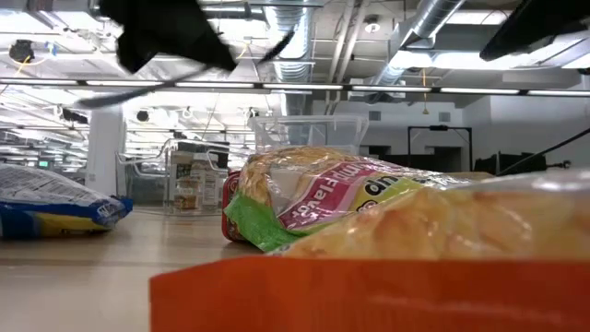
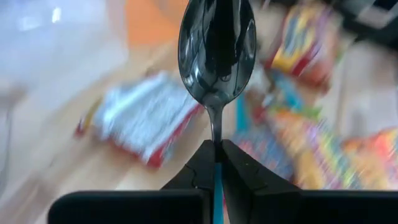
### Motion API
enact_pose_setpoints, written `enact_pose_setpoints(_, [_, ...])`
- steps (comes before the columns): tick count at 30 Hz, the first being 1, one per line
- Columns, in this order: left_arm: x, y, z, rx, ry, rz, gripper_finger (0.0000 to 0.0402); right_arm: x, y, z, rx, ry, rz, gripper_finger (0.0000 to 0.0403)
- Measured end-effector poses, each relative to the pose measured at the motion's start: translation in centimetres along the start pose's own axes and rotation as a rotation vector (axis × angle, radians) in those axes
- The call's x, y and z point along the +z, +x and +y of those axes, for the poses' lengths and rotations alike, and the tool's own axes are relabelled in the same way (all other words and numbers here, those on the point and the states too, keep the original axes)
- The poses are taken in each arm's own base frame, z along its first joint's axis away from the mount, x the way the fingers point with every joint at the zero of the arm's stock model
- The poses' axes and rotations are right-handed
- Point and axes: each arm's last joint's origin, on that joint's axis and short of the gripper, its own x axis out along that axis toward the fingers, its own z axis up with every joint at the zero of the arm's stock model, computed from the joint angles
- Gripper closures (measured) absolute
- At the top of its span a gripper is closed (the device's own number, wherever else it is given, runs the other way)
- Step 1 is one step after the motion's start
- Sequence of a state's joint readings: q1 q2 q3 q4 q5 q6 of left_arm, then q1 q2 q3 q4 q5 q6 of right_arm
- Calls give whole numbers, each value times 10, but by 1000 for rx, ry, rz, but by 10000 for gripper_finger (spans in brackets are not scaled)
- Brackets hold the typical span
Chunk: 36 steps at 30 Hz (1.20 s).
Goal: Pick & Place Food Item
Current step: Put the blue spoon into the orange bin
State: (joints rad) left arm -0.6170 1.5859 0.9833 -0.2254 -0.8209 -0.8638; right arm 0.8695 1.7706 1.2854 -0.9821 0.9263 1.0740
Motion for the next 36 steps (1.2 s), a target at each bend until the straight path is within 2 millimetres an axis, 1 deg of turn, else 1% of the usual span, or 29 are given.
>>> enact_pose_setpoints(4, [15, 1, -10, -35, -23, -156, 397, 2, 0, 0, -24, 12, -60, 49])
enact_pose_setpoints(9, [37, 9, -23, -7, -89, -400, 396, 8, 0, 1, -75, 46, -201, 49])
enact_pose_setpoints(11, [46, 13, -27, -21, -123, -492, 396, 10, -1, 2, -93, 58, -248, 49])
enact_pose_setpoints(13, [52, 20, -30, -57, -145, -575, 396, 12, -1, 2, -104, 69, -282, 49])
enact_pose_setpoints(16, [57, 34, -30, -131, -168, -669, 396, 15, -2, 6, -105, 72, -324, 49])
enact_pose_setpoints(21, [57, 65, -23, -197, -188, -708, 396, 21, -3, 11, -107, 89, -377, 49])
enact_pose_setpoints(25, [60, 79, -25, -212, -188, -721, 396, 29, 6, 9, -127, 125, -380, 49])
enact_pose_setpoints(29, [62, 86, -32, -216, -157, -746, 396, 40, 20, 3, -160, 183, -376, 49])
enact_pose_setpoints(32, [65, 85, -37, -212, -134, -761, 396, 47, 29, -1, -182, 203, -375, 49])
enact_pose_setpoints(36, [63, 82, -41, -221, -122, -762, 396, 54, 37, -4, -199, 232, -377, 54])
